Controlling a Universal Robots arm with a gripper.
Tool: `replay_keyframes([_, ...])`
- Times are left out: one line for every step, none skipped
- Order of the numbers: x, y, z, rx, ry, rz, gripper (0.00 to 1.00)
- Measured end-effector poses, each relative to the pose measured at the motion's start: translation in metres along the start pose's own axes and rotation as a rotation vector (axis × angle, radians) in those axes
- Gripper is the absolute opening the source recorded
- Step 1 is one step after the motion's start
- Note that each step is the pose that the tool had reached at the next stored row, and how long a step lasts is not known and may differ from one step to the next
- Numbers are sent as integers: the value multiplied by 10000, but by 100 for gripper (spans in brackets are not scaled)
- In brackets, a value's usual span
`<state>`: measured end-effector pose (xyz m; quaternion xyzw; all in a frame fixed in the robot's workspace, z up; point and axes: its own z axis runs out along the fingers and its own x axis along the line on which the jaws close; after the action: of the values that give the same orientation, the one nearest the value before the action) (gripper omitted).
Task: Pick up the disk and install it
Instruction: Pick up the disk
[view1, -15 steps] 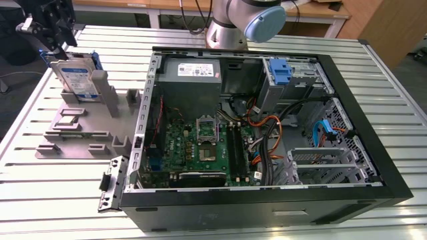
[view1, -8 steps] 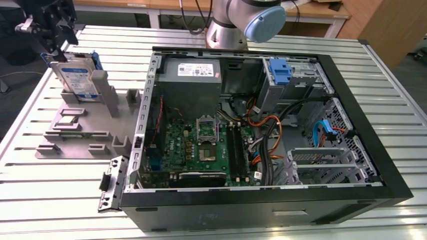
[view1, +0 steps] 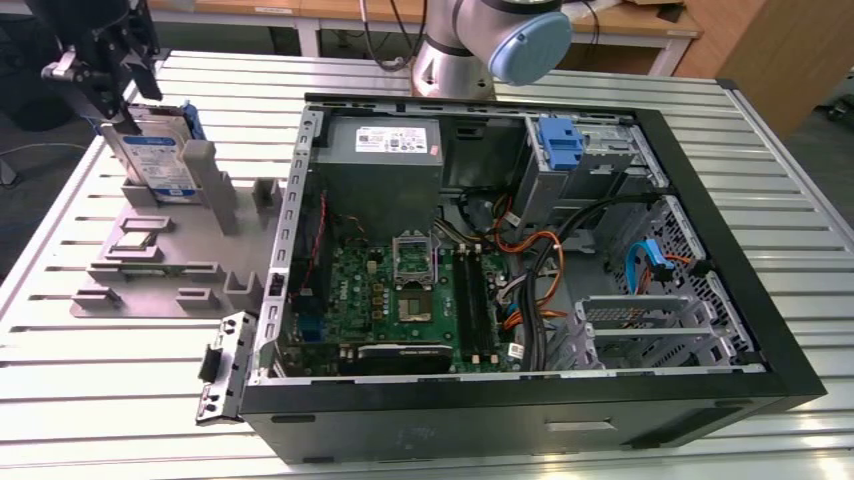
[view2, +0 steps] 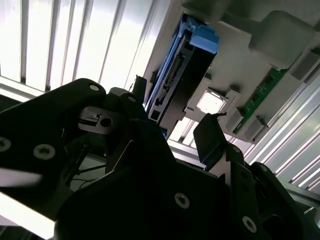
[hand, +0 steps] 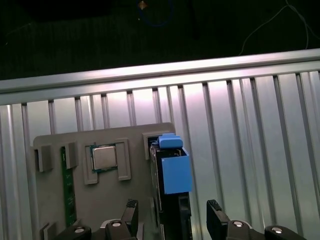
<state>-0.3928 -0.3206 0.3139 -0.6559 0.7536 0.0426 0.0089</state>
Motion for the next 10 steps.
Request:
replay_keyframes([1, 0, 18, 4, -1, -1, 65])
replay_keyframes([3, 0, 35, 9, -1, -2, 65])
replay_keyframes([4, 0, 54, 14, -2, -3, 65])
replay_keyframes([6, 0, 72, 19, -3, -4, 65])
replay_keyframes([7, 2, 90, 28, -4, -6, 65])
replay_keyframes([8, 3, 102, 43, -6, -9, 65])
replay_keyframes([9, 4, 108, 54, -8, -13, 65])
replay_keyframes([10, 4, 111, 60, -7, -18, 65])
replay_keyframes([10, 4, 115, 64, -8, -32, 65])
replay_keyframes([10, 3, 118, 64, -7, -71, 65])
